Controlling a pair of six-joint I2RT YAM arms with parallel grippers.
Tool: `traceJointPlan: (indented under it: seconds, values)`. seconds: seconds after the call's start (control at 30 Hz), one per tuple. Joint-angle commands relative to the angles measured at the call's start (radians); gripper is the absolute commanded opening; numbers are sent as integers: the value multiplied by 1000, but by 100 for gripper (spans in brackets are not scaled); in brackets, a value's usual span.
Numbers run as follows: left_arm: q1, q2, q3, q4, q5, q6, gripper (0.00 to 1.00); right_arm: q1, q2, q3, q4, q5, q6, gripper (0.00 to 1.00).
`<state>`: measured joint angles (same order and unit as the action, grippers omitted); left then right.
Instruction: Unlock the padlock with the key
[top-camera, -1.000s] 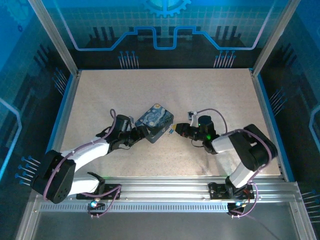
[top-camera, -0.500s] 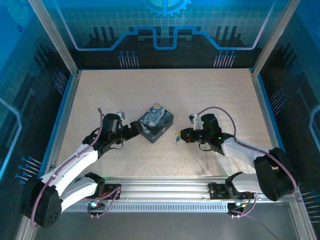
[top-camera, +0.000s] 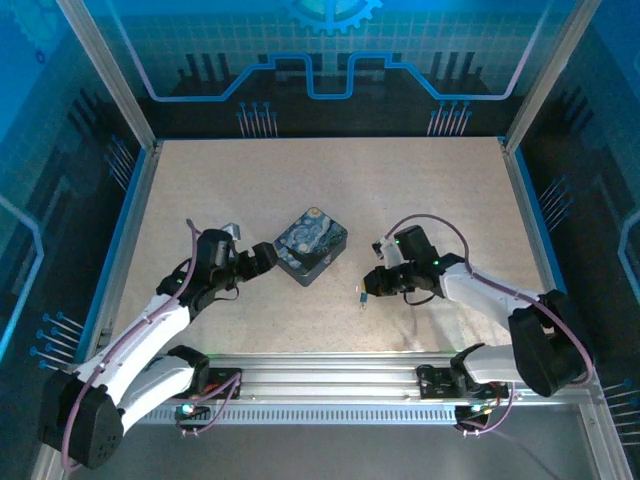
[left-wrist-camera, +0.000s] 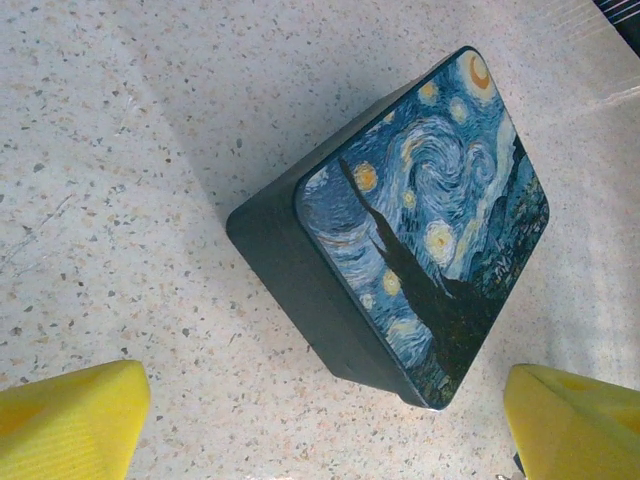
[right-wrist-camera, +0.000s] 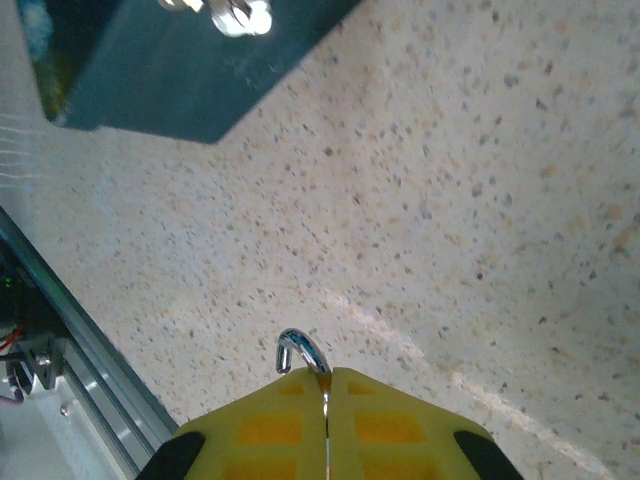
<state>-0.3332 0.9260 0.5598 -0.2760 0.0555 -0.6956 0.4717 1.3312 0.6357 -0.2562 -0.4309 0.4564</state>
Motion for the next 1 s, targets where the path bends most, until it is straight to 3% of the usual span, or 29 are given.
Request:
traceJointPlan:
  seconds: [0.0,0.97]
  values:
    - [13,-12,-27,-22,-8,29,93,17,34,1,-29,-31,-18,8]
    - [19,-7,-35,-25,-3,13,94,37,204,-14,101,-58,2,11]
